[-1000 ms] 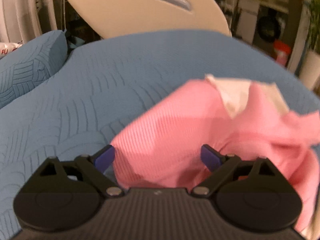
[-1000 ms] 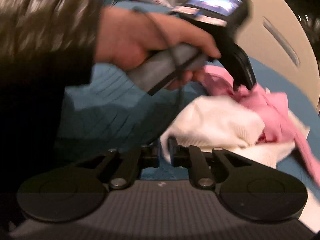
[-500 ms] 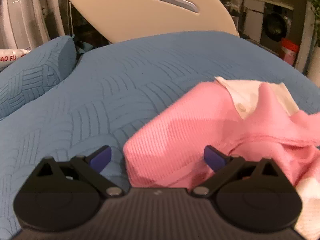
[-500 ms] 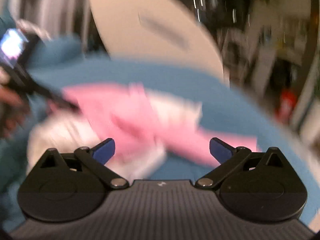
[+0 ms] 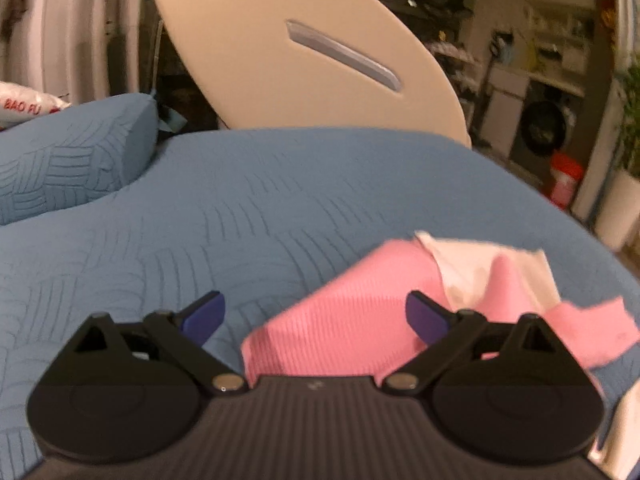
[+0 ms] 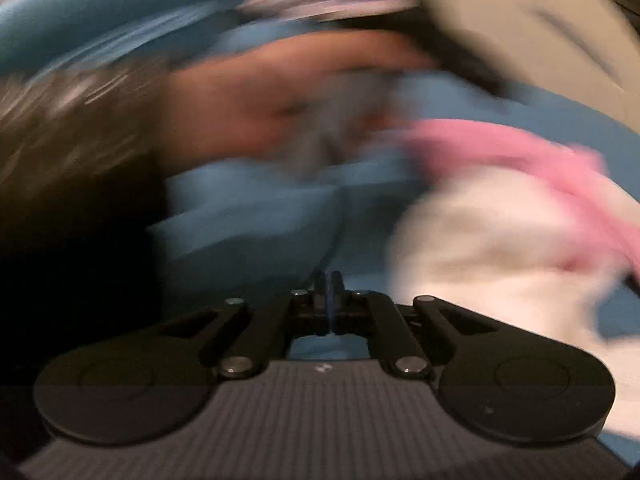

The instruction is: Fold clothes

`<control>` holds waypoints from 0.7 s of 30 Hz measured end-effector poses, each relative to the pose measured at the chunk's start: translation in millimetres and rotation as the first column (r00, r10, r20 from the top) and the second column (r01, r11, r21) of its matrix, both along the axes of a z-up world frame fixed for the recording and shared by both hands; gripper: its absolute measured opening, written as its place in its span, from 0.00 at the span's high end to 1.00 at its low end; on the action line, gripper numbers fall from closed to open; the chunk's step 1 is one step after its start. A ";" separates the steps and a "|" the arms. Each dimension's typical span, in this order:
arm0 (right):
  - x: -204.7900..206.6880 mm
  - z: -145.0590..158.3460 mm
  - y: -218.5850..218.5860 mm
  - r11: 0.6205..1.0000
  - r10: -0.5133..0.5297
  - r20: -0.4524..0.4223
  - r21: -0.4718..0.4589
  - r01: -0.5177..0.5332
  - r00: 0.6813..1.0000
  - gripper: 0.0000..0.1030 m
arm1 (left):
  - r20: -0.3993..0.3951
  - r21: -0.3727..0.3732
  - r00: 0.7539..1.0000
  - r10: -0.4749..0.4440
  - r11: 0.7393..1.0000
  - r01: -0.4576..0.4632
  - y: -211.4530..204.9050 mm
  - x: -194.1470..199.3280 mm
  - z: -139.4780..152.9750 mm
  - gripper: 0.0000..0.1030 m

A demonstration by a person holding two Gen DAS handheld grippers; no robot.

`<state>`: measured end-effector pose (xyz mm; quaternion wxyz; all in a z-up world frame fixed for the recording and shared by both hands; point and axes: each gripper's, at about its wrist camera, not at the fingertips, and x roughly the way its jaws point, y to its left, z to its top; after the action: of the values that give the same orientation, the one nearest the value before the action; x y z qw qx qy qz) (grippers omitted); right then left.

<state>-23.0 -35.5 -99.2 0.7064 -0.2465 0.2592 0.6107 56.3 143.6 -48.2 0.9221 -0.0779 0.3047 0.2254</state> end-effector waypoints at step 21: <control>162.7 -31.1 0.5 0.837 -0.545 -0.077 0.010 0.547 0.835 0.42 | -0.031 -0.067 0.970 -0.240 0.969 0.237 -17.0 5.6 -12.8 0.04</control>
<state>139.7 -35.0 -130.3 0.8454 -0.1293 0.3338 0.3964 62.0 126.6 -60.9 0.9336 -0.0651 0.3364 0.1048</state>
